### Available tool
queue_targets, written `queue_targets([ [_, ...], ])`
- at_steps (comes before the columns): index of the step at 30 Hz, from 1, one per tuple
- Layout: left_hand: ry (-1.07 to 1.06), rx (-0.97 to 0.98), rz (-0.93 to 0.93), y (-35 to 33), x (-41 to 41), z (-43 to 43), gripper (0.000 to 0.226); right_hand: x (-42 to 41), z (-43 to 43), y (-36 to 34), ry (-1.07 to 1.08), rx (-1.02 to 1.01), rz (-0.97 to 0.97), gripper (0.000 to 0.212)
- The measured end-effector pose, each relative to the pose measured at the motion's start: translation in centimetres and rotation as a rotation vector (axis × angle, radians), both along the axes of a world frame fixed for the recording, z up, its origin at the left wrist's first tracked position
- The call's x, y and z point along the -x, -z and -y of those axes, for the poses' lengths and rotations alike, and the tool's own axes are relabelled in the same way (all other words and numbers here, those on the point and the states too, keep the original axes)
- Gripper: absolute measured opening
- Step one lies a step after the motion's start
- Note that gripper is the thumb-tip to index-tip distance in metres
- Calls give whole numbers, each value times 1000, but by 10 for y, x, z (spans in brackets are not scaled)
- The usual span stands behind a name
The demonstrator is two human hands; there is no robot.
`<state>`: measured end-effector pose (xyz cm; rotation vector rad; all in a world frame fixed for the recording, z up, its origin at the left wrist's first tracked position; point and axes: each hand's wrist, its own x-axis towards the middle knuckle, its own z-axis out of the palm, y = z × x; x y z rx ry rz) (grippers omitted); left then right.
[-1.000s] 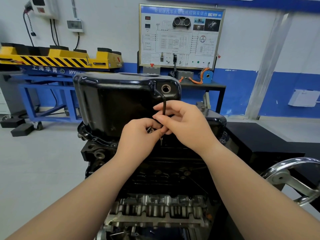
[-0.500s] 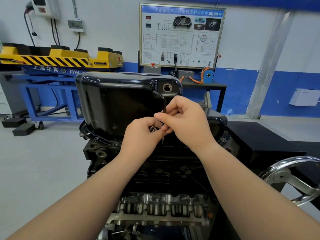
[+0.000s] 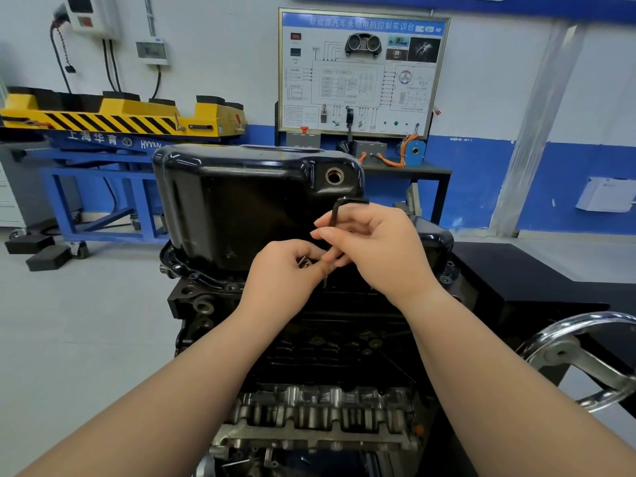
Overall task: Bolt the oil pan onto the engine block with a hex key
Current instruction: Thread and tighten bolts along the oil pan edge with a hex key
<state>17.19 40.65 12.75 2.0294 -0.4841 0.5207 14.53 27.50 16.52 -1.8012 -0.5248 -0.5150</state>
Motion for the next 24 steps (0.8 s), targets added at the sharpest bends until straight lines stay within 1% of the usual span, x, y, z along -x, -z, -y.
queue_targets([
  [4,-6,43,19,5,0,0,11,-3,-1,3,45,-27,29,6],
  [10,-18,8,83,4,-4,1,11,-9,-6,5,91,-10,76,10],
  [12,-2,-13,86,4,-5,-1,12,-10,-4,6,95,44,106,8],
  [15,28,7,76,5,-6,-3,8,-8,0,6,124,212,176,3],
  [17,35,22,53,5,-6,-3,7,-6,3,3,146,289,228,8],
  [21,49,38,42,5,-5,-4,13,-3,6,-7,139,346,288,18],
  [24,53,44,46,6,-5,-4,14,-4,4,-9,128,337,283,18],
])
